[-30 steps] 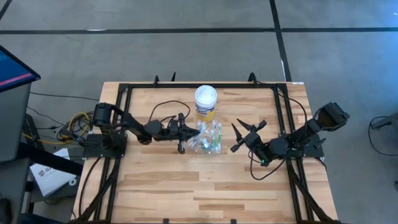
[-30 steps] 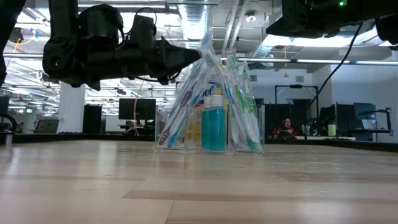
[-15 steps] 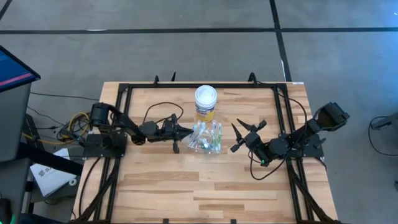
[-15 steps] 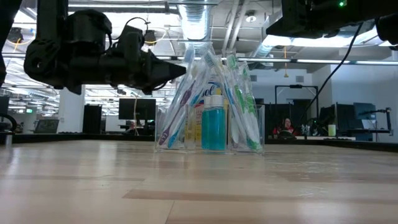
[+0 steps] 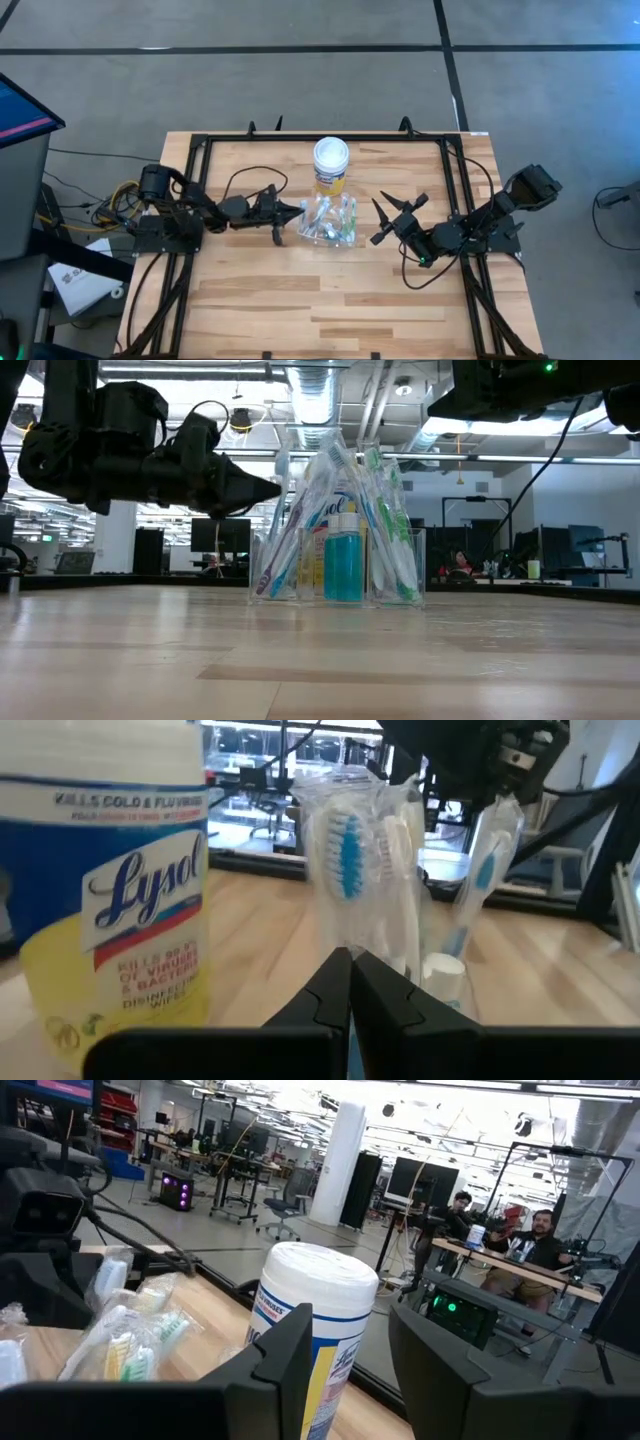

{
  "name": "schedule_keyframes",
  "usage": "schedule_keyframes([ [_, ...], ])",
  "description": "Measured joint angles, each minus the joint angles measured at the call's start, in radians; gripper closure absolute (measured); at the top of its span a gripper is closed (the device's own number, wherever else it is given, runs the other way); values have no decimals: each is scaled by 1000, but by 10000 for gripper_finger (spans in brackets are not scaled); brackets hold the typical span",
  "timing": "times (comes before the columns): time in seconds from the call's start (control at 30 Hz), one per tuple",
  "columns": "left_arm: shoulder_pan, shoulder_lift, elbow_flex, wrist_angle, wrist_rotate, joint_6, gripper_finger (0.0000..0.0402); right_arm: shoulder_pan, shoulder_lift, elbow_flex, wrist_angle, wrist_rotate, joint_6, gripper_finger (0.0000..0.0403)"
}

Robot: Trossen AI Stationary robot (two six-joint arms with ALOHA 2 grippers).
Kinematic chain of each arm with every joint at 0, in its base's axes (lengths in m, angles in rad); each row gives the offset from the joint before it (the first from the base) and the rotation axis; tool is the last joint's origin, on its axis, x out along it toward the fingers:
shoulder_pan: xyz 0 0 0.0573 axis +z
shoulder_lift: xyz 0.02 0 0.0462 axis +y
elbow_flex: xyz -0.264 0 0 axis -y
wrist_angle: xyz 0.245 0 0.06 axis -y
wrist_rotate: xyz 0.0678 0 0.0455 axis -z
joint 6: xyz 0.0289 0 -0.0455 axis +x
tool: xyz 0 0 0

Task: Pick & Place toothbrushing station
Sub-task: Put the blue toothbrush into the transparent organizer

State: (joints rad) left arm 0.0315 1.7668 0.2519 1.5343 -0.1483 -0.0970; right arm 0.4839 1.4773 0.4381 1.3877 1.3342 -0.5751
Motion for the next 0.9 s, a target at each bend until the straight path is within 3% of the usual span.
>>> schedule_keyframes([
  [0.9,0,0,-8,-35,6,-15,388,0,0,0,0,-1,0,278],
])
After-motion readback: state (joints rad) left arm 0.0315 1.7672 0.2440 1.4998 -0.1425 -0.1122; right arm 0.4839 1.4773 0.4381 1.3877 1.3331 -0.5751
